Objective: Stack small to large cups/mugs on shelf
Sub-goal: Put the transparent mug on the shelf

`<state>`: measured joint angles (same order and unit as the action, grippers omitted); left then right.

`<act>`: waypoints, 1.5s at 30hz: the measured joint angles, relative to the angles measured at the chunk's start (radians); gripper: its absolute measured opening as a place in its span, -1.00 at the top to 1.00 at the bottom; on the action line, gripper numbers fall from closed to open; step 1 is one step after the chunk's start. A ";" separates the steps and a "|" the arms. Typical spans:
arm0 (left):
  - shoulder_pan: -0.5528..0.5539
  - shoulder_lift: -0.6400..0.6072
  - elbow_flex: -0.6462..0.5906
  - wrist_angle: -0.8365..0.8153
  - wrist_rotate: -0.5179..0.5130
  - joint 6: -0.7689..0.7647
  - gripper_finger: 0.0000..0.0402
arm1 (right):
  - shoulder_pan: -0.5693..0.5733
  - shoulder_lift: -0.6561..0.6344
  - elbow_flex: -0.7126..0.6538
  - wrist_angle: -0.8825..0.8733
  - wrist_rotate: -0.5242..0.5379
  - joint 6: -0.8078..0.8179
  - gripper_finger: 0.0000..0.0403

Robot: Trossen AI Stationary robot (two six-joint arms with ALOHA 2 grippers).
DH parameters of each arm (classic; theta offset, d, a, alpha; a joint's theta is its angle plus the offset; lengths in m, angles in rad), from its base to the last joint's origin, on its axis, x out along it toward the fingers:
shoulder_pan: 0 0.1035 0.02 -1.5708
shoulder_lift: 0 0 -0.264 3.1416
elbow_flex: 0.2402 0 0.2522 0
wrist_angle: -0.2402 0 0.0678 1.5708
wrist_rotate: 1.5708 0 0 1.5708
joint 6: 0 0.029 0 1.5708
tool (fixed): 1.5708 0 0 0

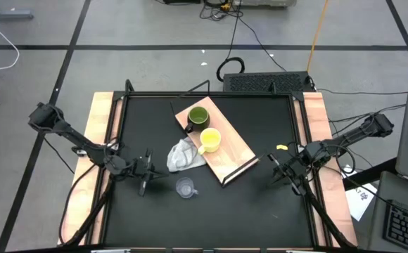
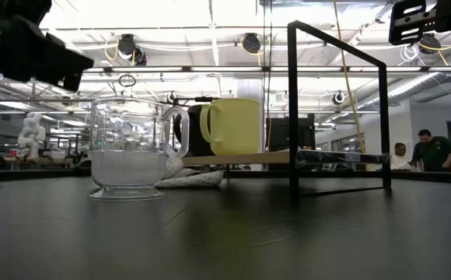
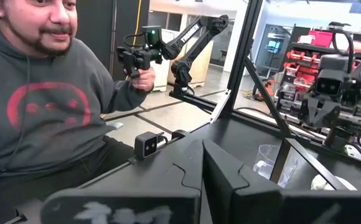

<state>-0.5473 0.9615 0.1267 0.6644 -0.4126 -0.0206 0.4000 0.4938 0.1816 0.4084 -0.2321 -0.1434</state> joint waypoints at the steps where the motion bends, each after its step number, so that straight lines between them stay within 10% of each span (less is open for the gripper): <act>1: -0.002 0.000 -0.007 0.000 -0.013 -0.012 1.00 | 0.000 0.000 -0.004 0.008 0.000 0.000 1.00; 45: -0.064 0.000 -0.117 0.090 -0.111 -0.062 0.97 | 0.000 0.002 -0.066 0.153 0.119 0.020 1.00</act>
<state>-0.6113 0.9619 0.0097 0.7542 -0.5232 -0.0826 0.4004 0.4958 0.1155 0.5609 -0.1130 -0.1231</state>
